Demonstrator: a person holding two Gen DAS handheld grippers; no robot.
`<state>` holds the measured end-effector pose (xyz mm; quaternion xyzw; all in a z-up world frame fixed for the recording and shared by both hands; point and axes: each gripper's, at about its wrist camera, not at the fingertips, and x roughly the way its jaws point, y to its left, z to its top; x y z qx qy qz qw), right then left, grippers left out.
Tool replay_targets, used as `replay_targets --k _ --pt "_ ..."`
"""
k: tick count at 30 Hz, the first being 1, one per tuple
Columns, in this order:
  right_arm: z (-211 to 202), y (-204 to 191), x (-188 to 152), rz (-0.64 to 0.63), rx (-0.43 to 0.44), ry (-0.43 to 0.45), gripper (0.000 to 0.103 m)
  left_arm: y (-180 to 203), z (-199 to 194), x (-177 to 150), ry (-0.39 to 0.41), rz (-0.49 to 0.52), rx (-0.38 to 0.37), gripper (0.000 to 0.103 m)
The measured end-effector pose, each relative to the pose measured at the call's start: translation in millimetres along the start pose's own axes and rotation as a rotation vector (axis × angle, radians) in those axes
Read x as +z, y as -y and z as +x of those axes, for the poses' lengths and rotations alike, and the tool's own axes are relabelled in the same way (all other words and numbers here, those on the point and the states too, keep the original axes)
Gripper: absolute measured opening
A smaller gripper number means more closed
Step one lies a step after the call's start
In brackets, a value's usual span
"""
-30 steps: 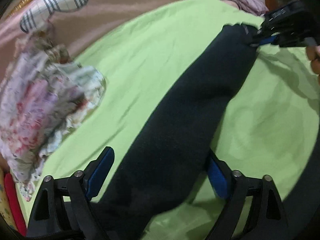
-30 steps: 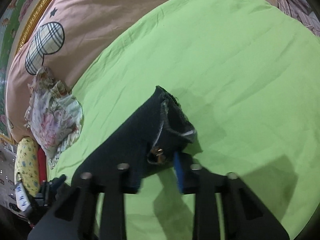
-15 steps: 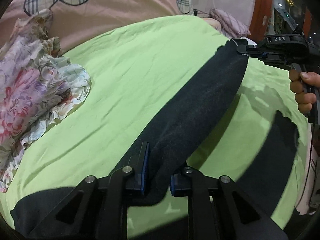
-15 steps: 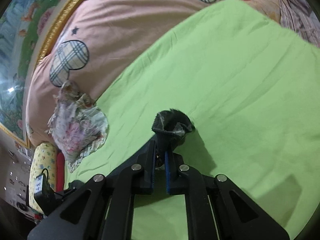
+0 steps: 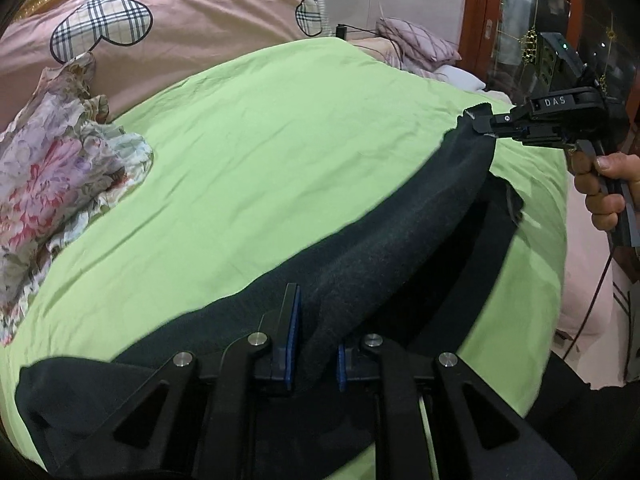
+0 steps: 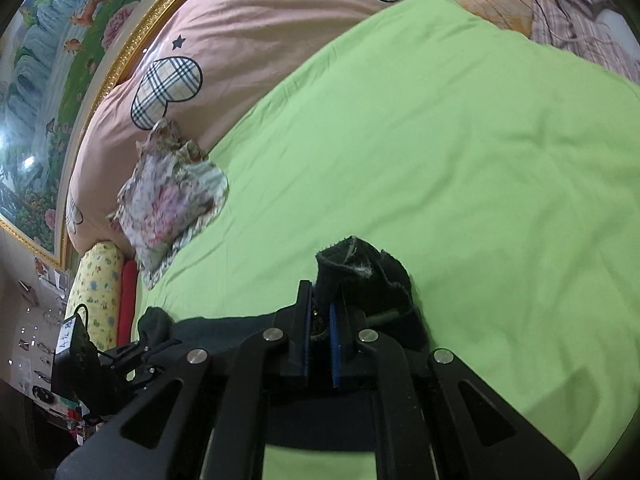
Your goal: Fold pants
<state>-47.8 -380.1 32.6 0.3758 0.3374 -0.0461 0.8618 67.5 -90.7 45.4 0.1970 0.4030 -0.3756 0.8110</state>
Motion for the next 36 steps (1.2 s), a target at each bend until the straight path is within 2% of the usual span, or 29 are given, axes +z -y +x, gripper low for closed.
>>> replay_targets --k 12,17,19,23,24,25,26,28,32,36 --pt "-24.8 8.5 -54.9 0.028 0.001 0.002 0.008 11.1 -2.1 -34.2 -0.007 -0.04 -0.034 0.014" --pt "-11.8 27.4 -75.0 0.052 -0.063 -0.034 0.008 17.9 17.9 -50.4 -0.043 -0.036 -0.048 0.015" --pt "-2.9 34.7 -77.8 0.056 -0.092 -0.042 0.008 21.7 27.8 -54.7 -0.058 -0.033 -0.029 0.016" --pt "4.3 36.6 -79.2 0.062 -0.115 -0.035 0.009 21.8 29.9 -58.0 -0.036 -0.056 -0.007 0.019" --pt "2.6 32.4 -79.2 0.046 -0.131 -0.034 0.009 20.4 27.8 -57.8 -0.029 -0.066 -0.01 0.021" --pt "0.3 27.4 -79.5 0.027 -0.143 -0.032 0.01 18.3 24.3 -57.7 -0.024 -0.083 -0.016 0.03" --pt "-3.7 21.2 -80.1 -0.001 -0.153 -0.023 0.012 16.3 21.8 -57.4 -0.019 -0.095 -0.017 0.046" --pt "-14.6 9.7 -81.3 -0.046 -0.182 0.007 0.018 10.7 10.7 -59.2 0.014 -0.134 -0.009 0.065" --pt "-35.6 -1.9 -81.4 -0.082 -0.215 0.086 0.03 -4.8 -14.9 -66.0 0.068 -0.219 0.025 0.07" --pt "-47.9 -17.7 -79.9 -0.111 -0.222 0.149 0.032 -30.2 -36.4 -79.3 0.094 -0.328 0.073 0.071"
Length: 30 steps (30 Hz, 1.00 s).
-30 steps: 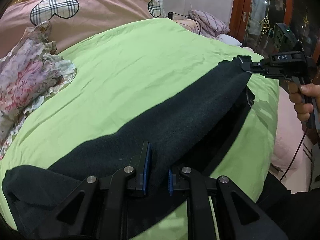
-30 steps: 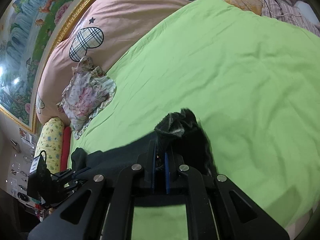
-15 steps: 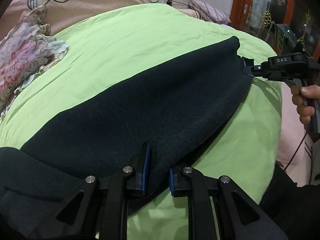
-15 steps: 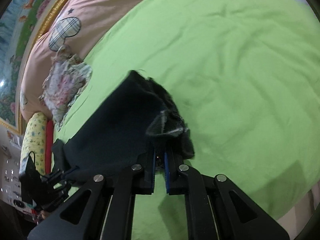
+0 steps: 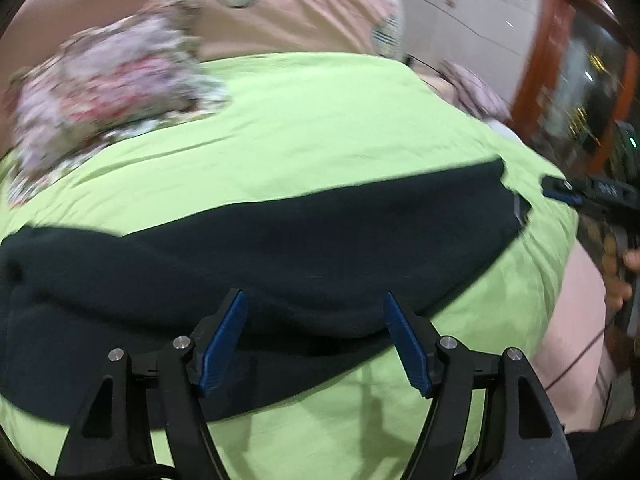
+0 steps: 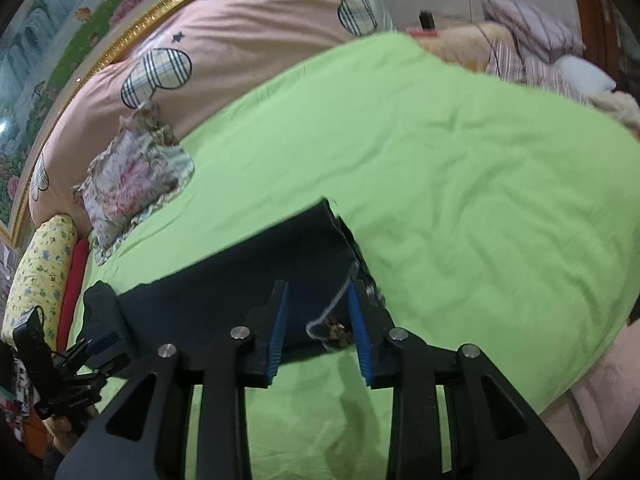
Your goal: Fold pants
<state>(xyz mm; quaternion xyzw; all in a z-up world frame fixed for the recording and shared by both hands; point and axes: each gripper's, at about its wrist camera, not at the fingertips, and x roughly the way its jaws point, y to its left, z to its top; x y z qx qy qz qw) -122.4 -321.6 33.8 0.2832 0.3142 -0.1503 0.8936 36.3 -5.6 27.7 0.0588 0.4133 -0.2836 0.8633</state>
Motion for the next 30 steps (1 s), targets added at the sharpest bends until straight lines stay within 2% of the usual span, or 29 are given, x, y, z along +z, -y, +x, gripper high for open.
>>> replay_targets --k 6,13,15,20,25,30 --pt "0.9 -43.9 0.1 -0.064 0.102 -0.002 0.032 -59.6 -26.2 -3.6 0.037 -0.172 0.058 0.072" --pt "37.2 -112.6 -18.8 -0.183 0.26 -0.124 0.032 -127.5 -48.6 -3.9 0.066 -0.299 0.162 0.072" --pt "47.9 -127.1 -23.4 -0.211 0.28 -0.153 0.032 -143.9 -52.0 -2.4 0.073 -0.334 0.188 0.072" --pt "81.8 -164.4 -30.2 -0.217 0.4 -0.262 0.032 -194.1 -59.5 6.1 0.076 -0.407 0.237 0.074" --pt "114.2 -205.1 -36.0 -0.275 0.465 -0.359 0.032 -237.6 -56.2 24.6 0.06 -0.408 0.274 0.075" --pt "144.9 -237.6 -35.5 -0.319 0.511 -0.437 0.032 -284.7 -37.3 58.6 -0.023 -0.35 0.257 0.076"
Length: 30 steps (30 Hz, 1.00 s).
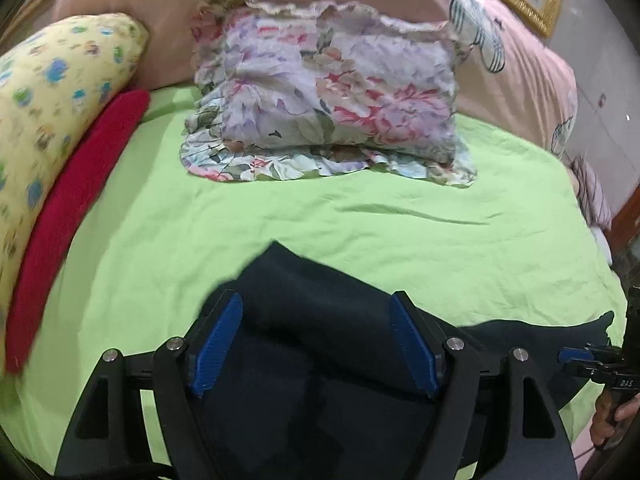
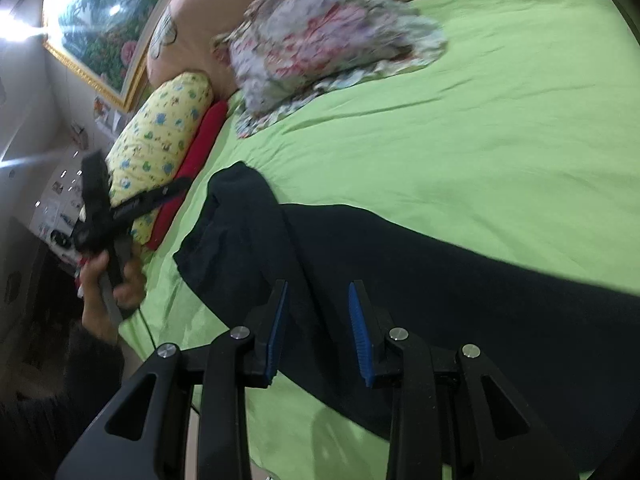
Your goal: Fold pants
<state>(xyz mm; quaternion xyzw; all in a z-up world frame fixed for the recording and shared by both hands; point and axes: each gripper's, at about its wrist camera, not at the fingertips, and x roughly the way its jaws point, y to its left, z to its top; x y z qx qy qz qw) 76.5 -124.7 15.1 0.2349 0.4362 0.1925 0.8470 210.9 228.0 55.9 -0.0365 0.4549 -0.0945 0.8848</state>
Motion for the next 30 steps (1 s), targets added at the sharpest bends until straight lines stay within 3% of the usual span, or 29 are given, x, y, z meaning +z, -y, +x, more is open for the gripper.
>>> replay_targets --k 7,8,15,17,18,19,25,27,30 --pt "36.8 -14.4 28.9 -0.062 0.05 -0.08 0.032 -39.4 57.6 44.5 -0.15 -0.003 -0.038 0.078" --pt "41.7 -16.8 31.3 -0.072 0.056 -0.088 0.032 -43.6 67.3 47.0 -0.172 -0.001 -0.023 0.078" --pt "80.0 -25.7 43.3 -0.118 0.084 -0.171 0.032 -49.8 123.6 48.9 -0.364 0.021 -0.12 0.078" --pt "91.7 -25.7 46.8 -0.124 0.079 -0.195 0.032 -46.4 132.1 45.2 -0.394 0.033 -0.134 0.068" --pt "96.6 -25.3 47.7 -0.123 0.076 -0.206 0.032 -44.1 133.5 43.7 -0.387 0.048 -0.113 0.061" --pt "103.5 -24.2 48.4 -0.117 0.077 -0.221 0.032 -41.8 133.2 42.5 -0.383 0.058 -0.108 0.049" --pt "117.3 -29.7 45.6 -0.11 0.151 -0.256 0.032 -38.4 111.8 33.1 -0.296 0.062 -0.099 0.036" --pt "116.2 -38.0 43.9 -0.147 0.151 -0.243 0.008 -36.4 99.5 30.6 -0.254 0.062 -0.084 0.035" --pt "102.0 -49.8 42.0 -0.193 0.151 -0.18 0.005 -32.8 68.9 25.5 -0.163 0.047 -0.086 0.034"
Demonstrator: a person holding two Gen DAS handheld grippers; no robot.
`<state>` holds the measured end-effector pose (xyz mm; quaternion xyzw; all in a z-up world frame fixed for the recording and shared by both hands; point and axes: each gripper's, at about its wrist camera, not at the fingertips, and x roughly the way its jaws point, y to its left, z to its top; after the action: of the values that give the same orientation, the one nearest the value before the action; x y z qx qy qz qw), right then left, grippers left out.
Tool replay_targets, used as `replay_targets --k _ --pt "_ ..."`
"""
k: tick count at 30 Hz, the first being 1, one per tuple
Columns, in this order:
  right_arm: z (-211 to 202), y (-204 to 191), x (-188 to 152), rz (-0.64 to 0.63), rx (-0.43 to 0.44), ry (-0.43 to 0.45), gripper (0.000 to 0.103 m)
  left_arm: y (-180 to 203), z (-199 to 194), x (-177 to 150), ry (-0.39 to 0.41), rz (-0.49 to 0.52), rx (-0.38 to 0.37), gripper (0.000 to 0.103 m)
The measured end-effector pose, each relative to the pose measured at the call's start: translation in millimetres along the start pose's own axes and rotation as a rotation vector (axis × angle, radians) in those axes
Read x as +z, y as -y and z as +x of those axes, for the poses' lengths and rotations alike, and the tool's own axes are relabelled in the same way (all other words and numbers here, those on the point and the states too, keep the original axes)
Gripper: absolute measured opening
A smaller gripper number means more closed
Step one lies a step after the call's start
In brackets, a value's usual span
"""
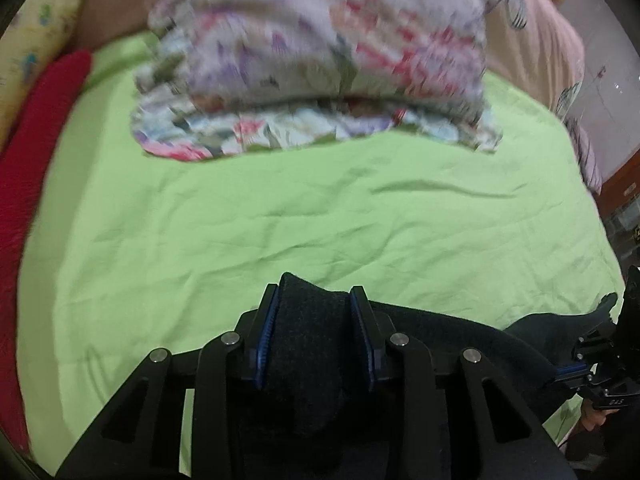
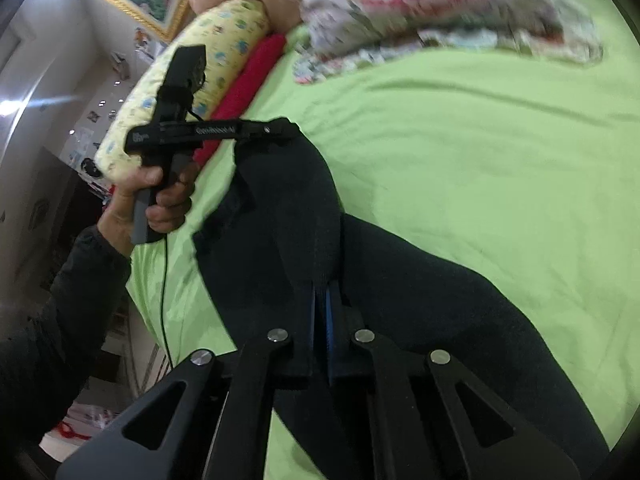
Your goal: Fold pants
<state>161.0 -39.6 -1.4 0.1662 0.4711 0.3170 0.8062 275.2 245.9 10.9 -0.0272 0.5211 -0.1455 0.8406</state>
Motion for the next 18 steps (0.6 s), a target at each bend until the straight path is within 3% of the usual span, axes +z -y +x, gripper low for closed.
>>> replay_targets --k 9,18 --pt "-23.3 -46.8 -22.4 -0.139 -0.039 0.073 0.005 9.1 -82.9 -54.2 0.266 -0.089 -0.053 0.034" --pt "1.6 -60.7 -59.3 -0.183 -0.06 0.032 0.005 -4.5 -106.6 -136.4 0.369 -0.197 -0.074 0.034"
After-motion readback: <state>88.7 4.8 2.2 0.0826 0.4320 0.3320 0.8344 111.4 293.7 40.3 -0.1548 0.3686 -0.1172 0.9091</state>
